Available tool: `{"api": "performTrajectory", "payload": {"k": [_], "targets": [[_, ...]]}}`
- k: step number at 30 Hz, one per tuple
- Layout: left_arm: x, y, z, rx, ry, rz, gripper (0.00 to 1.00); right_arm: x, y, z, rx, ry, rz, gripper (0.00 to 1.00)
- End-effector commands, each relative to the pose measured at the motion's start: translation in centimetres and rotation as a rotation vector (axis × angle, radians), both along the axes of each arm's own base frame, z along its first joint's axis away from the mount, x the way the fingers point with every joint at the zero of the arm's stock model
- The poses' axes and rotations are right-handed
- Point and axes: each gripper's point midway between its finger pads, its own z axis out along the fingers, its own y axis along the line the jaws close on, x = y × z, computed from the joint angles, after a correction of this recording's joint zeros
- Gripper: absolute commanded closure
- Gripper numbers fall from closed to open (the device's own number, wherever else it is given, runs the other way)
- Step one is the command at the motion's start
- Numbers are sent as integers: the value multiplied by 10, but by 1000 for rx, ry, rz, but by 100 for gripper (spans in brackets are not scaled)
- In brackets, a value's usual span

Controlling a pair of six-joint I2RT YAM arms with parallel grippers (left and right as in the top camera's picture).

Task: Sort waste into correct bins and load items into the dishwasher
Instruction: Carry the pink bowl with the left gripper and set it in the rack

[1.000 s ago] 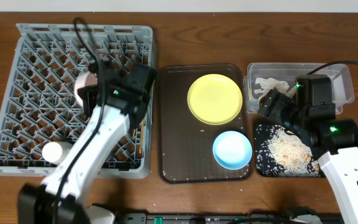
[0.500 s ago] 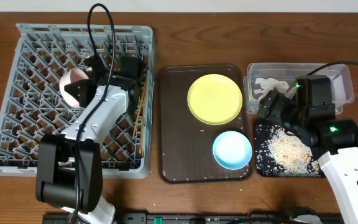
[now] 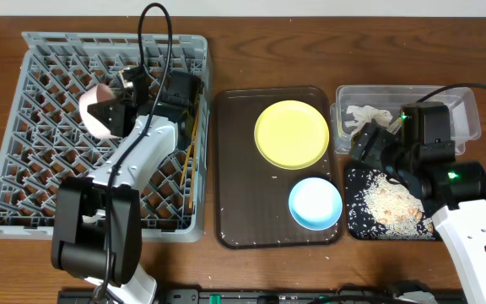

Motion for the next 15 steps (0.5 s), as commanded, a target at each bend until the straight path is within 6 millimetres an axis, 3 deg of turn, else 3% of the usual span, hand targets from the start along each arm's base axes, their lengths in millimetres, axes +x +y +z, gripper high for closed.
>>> {"api": "performTrajectory", "payload": {"k": [1, 10, 15], "targets": [[1, 0, -3, 20, 53, 0, 93, 1, -7, 4, -16, -16, -13, 8], [-5, -4, -45, -111, 154, -51, 92, 1, -7, 4, -20, -15, -7, 8], [-8, -3, -45, -90, 162, -45, 92, 0, -7, 4, -20, -14, -6, 8]]}}
